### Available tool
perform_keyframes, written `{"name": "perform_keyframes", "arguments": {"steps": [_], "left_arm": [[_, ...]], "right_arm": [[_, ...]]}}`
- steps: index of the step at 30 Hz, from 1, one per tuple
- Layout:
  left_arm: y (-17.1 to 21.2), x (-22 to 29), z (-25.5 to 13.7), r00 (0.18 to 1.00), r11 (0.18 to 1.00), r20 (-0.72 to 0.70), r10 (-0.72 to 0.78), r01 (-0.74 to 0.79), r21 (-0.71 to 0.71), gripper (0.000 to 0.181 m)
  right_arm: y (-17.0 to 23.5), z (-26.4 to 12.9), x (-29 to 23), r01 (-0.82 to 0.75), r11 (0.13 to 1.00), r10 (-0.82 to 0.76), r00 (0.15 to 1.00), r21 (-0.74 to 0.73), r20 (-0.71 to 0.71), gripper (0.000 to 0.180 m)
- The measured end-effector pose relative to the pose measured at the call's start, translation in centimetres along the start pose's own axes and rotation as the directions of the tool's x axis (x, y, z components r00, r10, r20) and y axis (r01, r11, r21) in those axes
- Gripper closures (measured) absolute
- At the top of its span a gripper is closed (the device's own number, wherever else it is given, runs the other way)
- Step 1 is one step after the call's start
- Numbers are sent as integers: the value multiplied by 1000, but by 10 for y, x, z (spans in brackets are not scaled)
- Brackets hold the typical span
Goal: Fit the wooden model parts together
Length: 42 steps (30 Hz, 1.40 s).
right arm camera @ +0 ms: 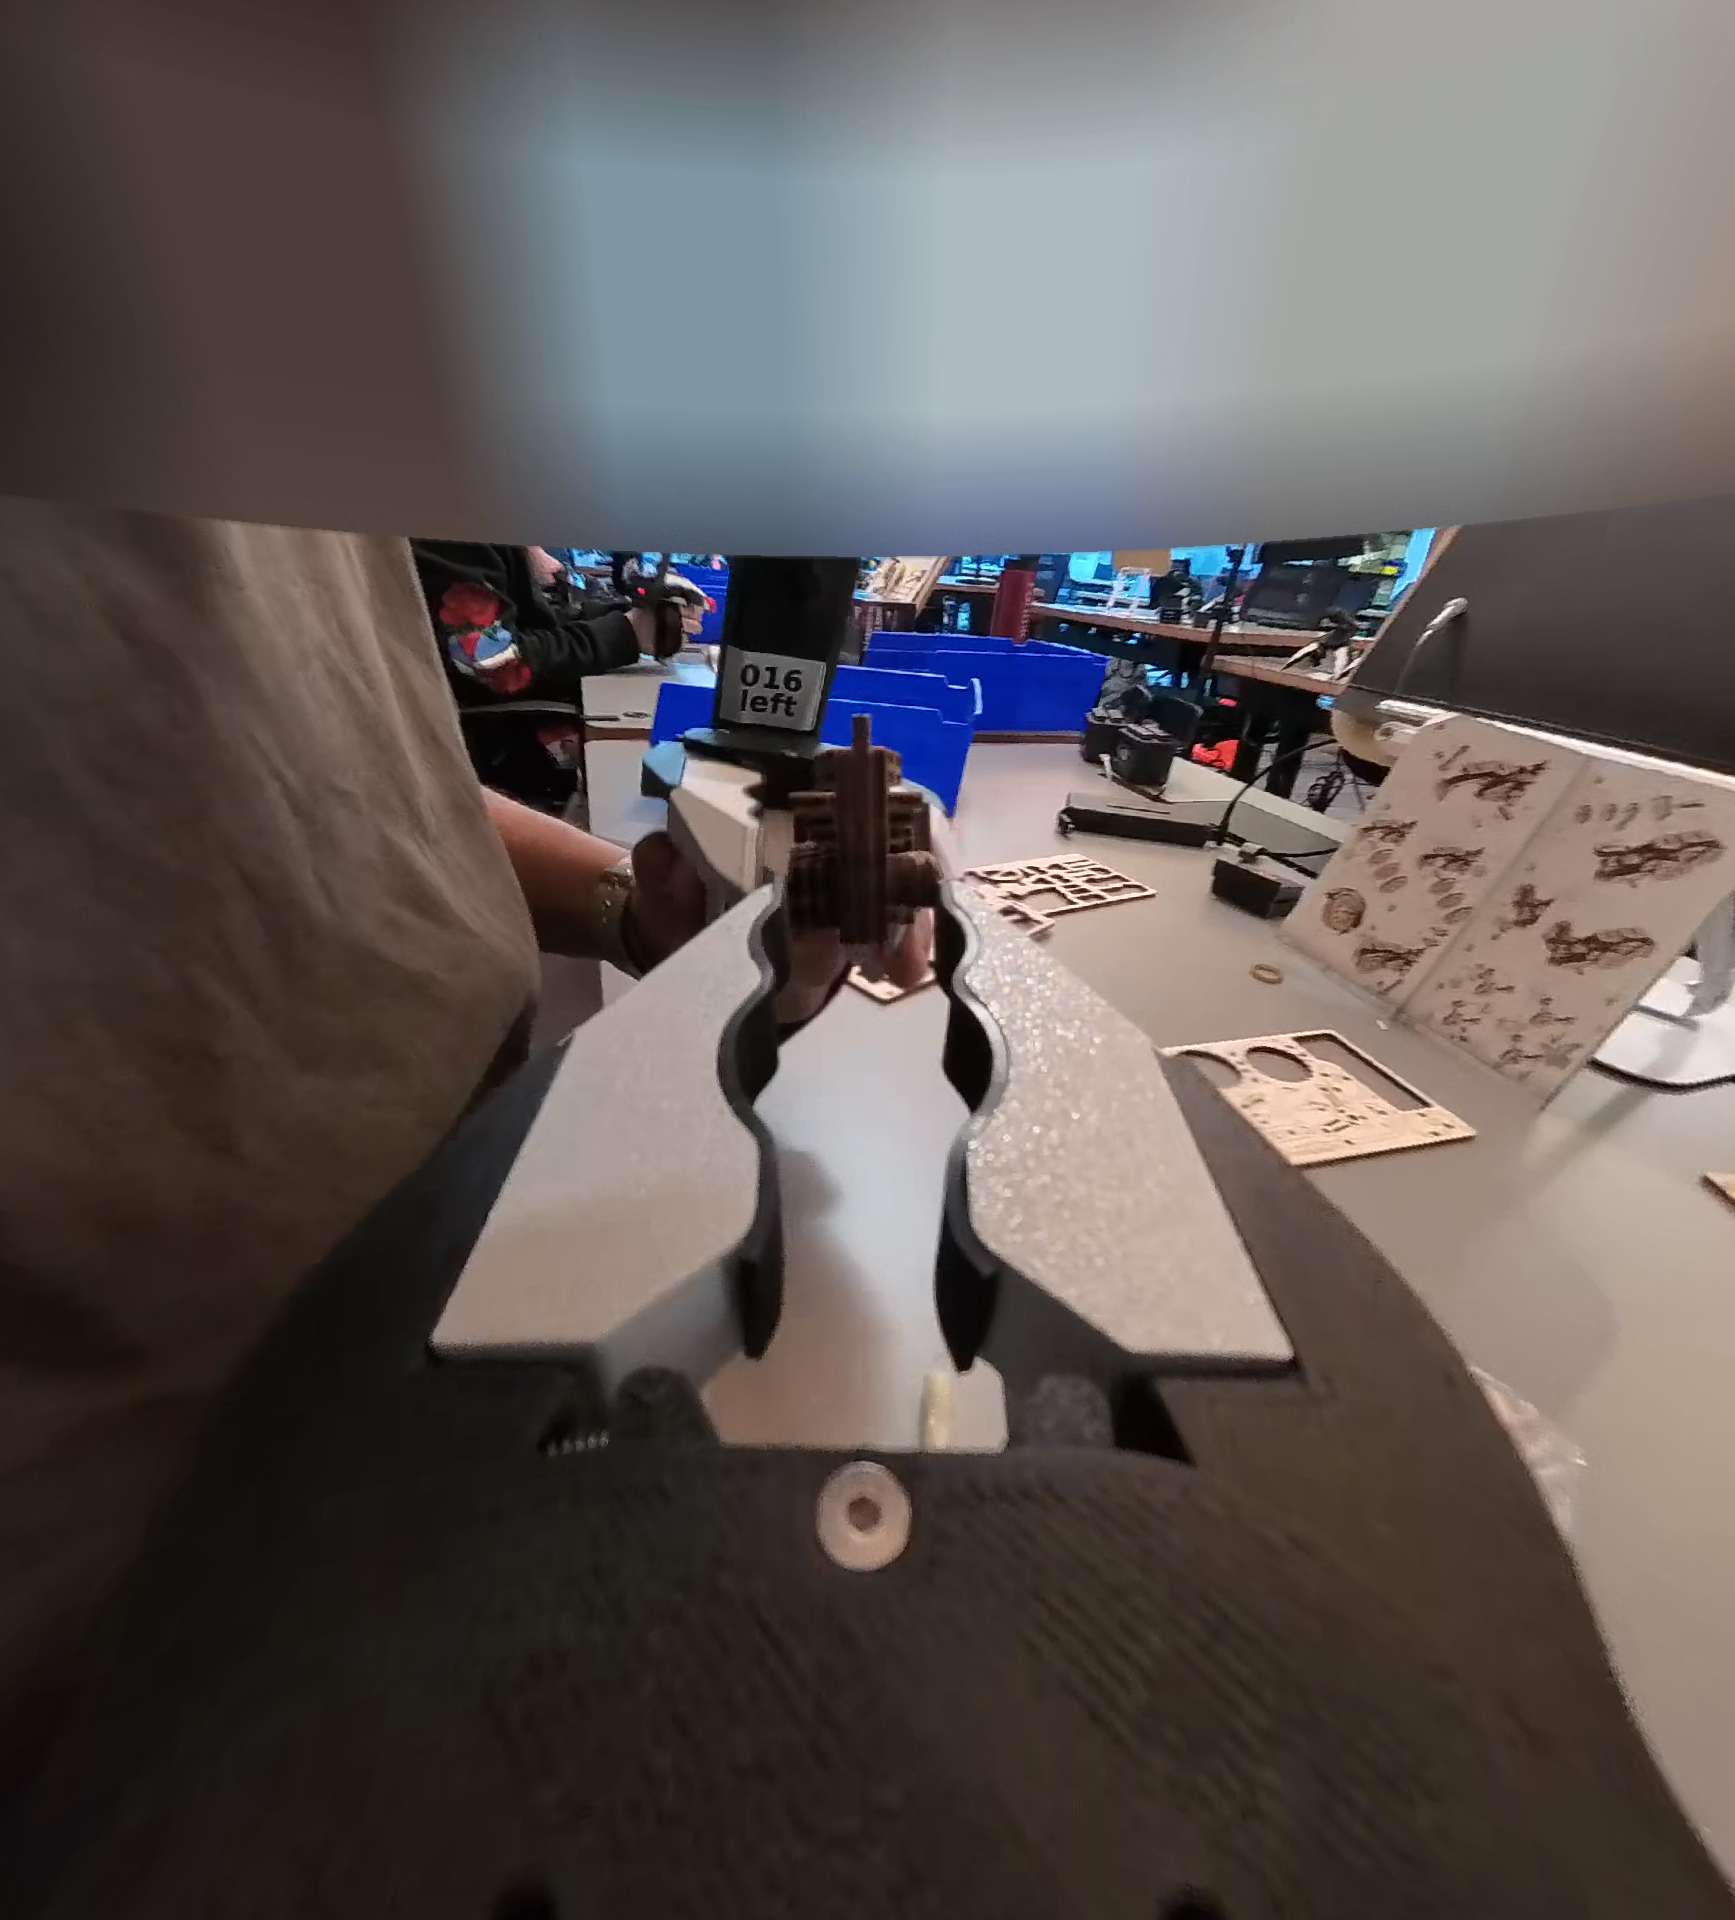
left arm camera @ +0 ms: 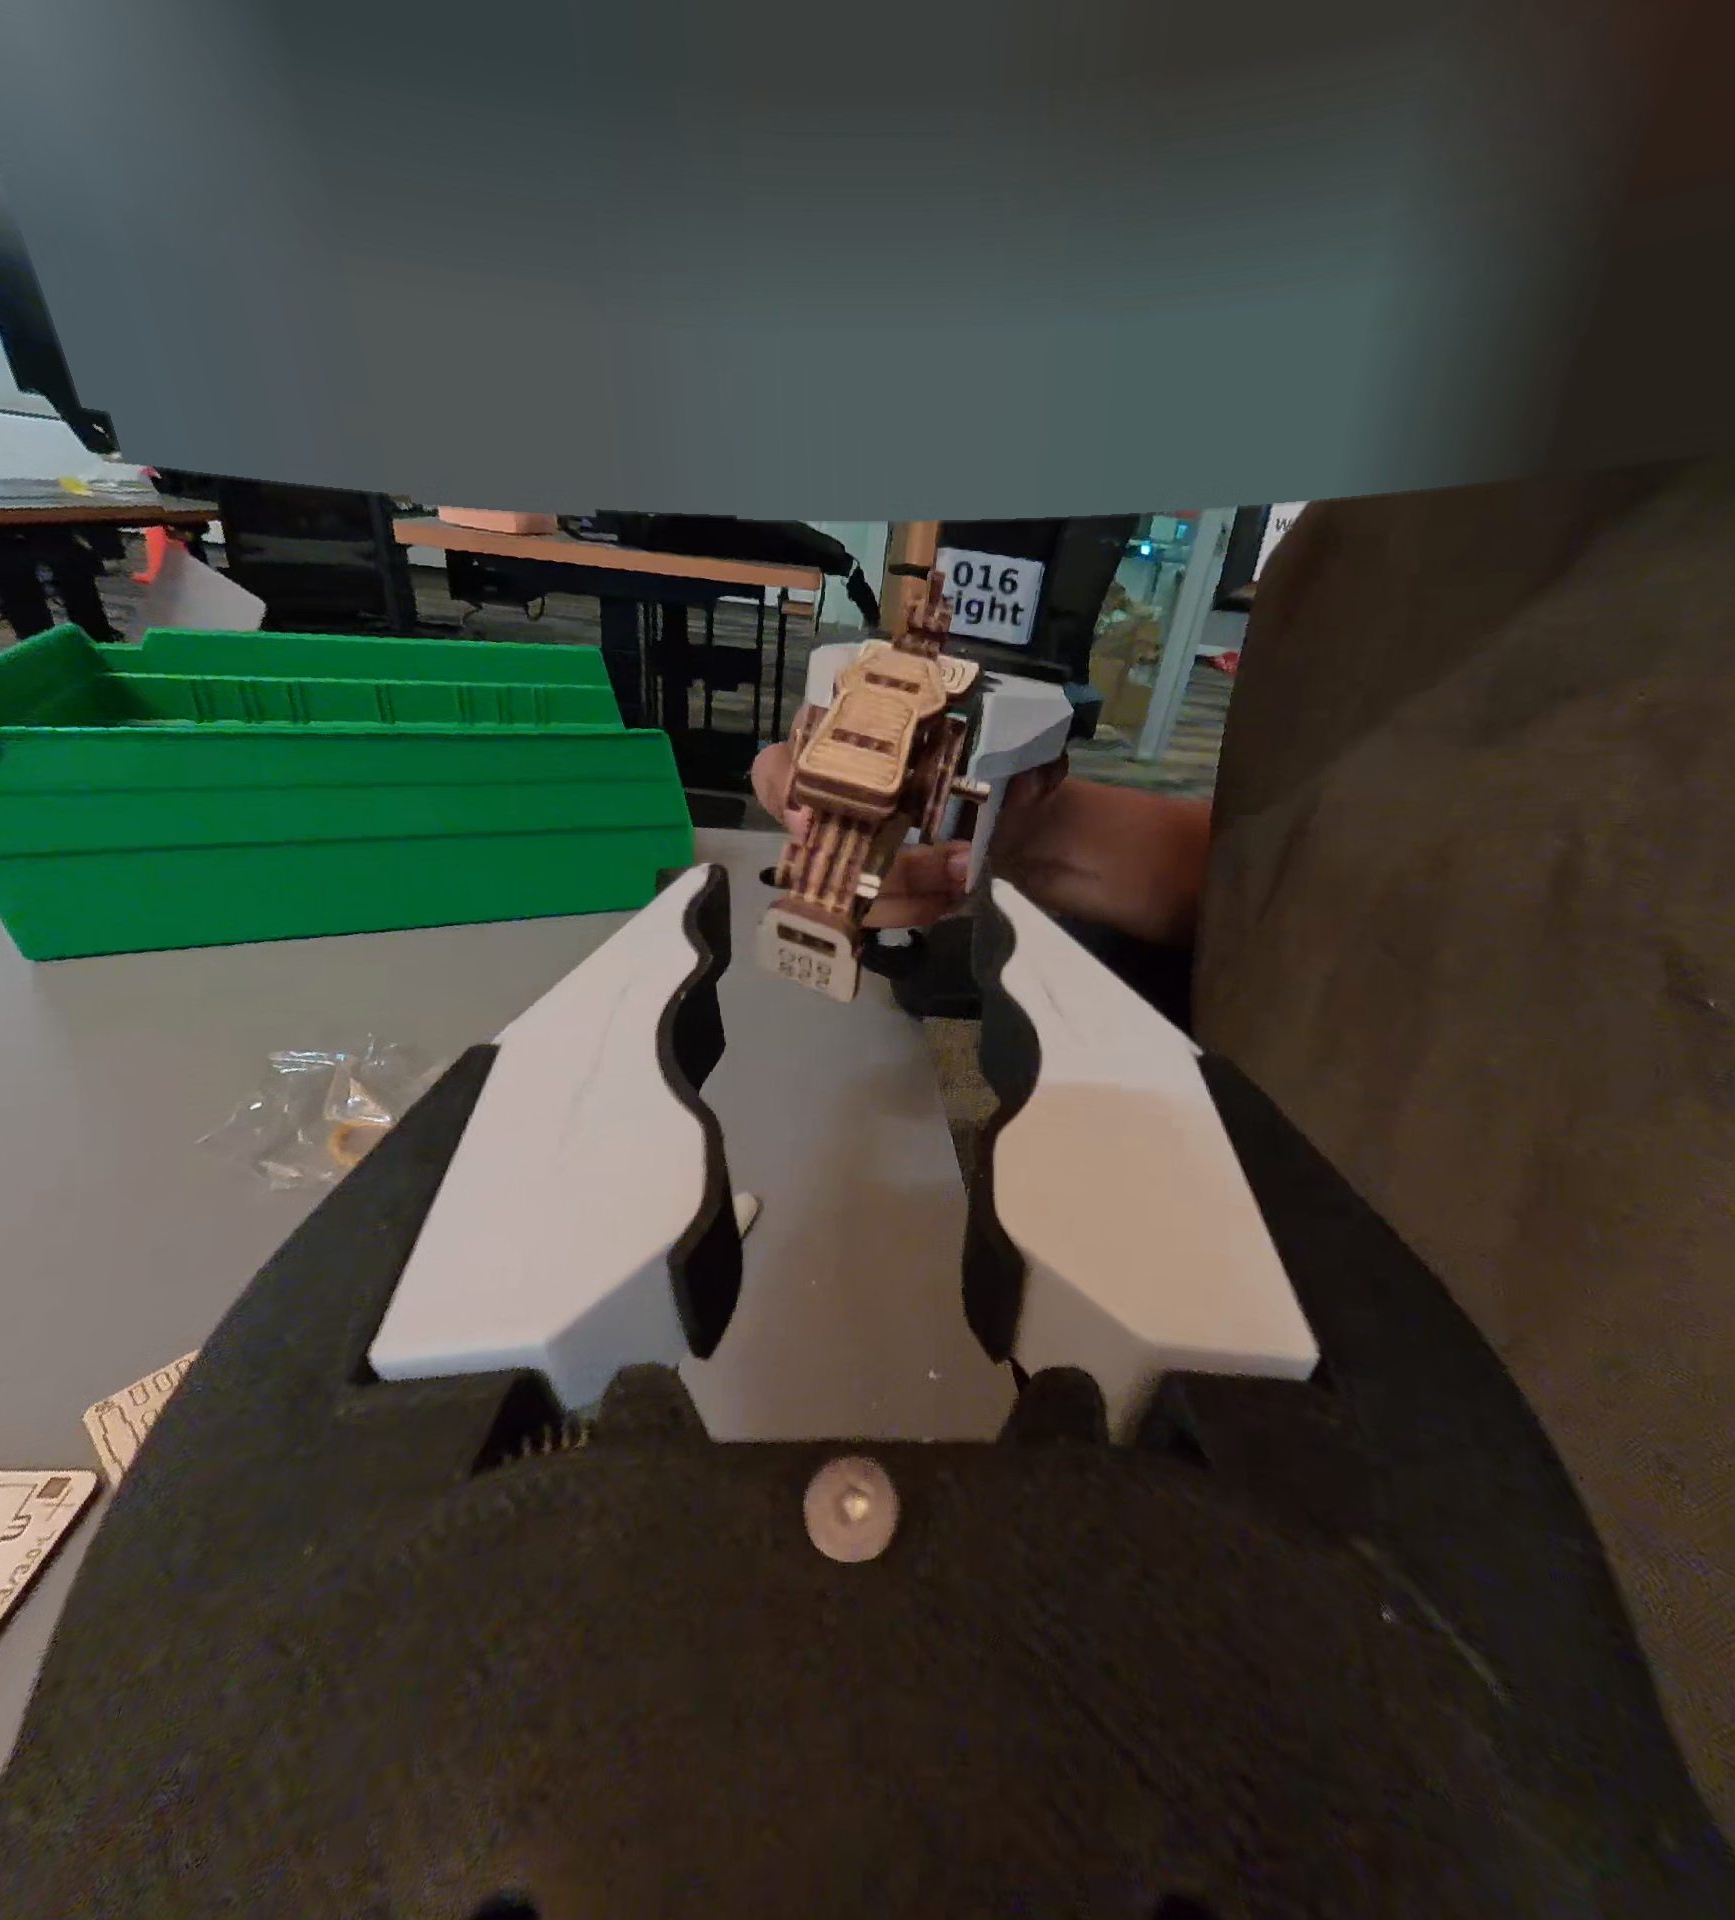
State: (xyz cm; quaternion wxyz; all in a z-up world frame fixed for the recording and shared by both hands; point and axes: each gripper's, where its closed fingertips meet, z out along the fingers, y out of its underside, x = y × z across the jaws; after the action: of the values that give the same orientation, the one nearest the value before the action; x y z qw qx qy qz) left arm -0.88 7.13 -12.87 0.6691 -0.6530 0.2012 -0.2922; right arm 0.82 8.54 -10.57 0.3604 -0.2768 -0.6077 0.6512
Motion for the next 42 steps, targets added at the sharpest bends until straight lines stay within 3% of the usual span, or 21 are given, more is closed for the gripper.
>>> {"name": "perform_keyframes", "arguments": {"steps": [8,14,17,21,24,27,30,32,35,42], "left_arm": [[-2,-2,-1,998,998,46,53,-54,29,141],[-5,-9,0,997,996,57,-52,47,77,145],[-5,-12,0,985,981,27,-168,165,102,145],[17,-38,-5,975,983,130,-181,184,-10,136],[23,-44,-7,949,953,103,-298,301,-14,128],[36,-41,1,890,890,67,-450,454,-50,124],[56,-38,13,808,801,75,-585,590,-105,124],[60,-28,20,756,749,24,-654,652,-119,124],[56,-22,27,706,706,-23,-708,704,-79,126],[51,-24,25,735,735,-2,-678,677,-40,145]], "right_arm": [[-5,-1,1,-75,996,75,997,47,11,155],[-8,1,8,-262,958,258,965,121,44,156],[3,5,19,-403,908,403,915,116,31,156],[33,10,36,-501,865,501,863,28,-69,155],[43,8,51,-570,820,570,811,40,-134,155],[47,4,69,-705,697,717,681,129,-148,156],[46,2,76,-816,540,840,539,204,-67,155],[45,1,77,-843,487,869,494,227,-29,155],[46,3,76,-837,505,861,505,211,-54,155],[47,10,69,-844,501,865,498,189,-65,155]]}}
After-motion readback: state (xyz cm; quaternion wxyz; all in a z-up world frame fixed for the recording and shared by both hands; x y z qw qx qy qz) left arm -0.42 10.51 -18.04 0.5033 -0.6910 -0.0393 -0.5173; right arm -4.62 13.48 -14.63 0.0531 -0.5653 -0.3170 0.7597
